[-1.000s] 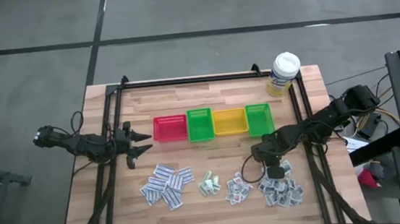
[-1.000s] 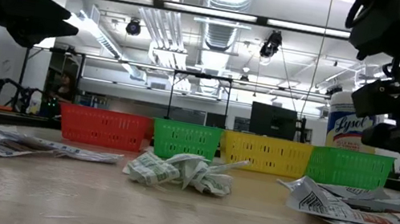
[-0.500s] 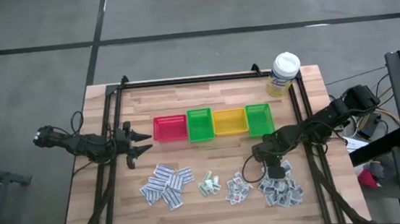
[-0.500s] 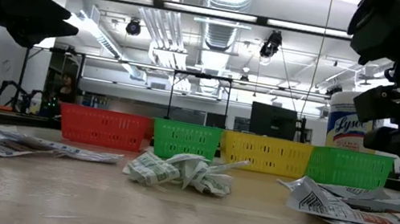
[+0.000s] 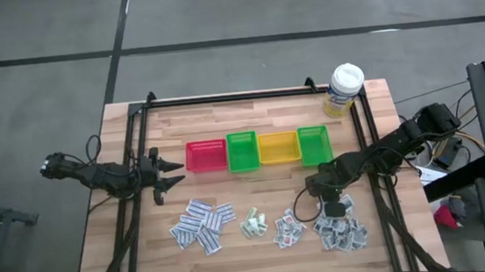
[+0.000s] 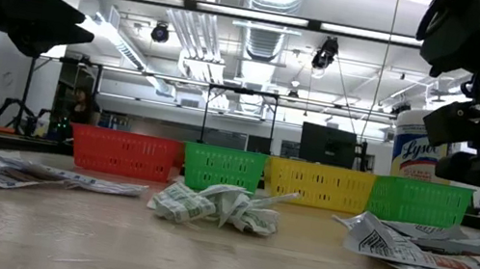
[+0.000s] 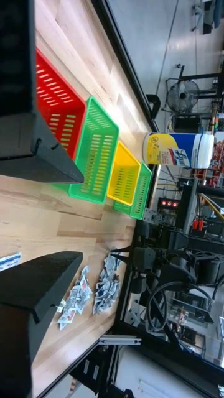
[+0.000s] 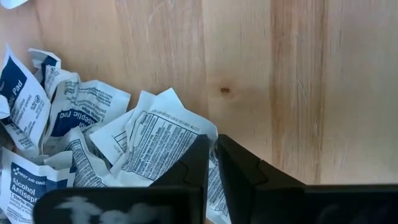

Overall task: Pick & Place First Aid Supplies
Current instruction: Put the alcohol pad into the red basket

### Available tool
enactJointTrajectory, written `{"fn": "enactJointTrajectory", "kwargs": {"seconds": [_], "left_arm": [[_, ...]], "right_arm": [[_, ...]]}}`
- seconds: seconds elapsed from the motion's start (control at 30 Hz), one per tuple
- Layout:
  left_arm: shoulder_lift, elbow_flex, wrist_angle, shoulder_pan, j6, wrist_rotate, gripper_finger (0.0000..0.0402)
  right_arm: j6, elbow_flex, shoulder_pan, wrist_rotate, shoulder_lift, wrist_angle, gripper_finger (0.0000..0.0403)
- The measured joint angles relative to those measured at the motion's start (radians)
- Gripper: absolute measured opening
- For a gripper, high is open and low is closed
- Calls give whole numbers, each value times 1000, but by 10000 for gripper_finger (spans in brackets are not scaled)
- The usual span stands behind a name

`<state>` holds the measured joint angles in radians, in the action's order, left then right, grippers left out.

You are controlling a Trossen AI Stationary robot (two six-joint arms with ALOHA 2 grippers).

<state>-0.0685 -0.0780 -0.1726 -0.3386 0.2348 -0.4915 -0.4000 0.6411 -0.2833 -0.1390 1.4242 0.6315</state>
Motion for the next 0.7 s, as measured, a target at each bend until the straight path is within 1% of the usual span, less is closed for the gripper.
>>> {"fn": "enactJointTrajectory", "kwargs": {"seconds": [0.47,0.7], "left_arm": [[0,0,0,0,0,0,188],[0,0,0,0,0,0,188]], "right_arm": [[0,2,0,0,0,-6,27],[0,35,0,5,-2,8,27]]}}
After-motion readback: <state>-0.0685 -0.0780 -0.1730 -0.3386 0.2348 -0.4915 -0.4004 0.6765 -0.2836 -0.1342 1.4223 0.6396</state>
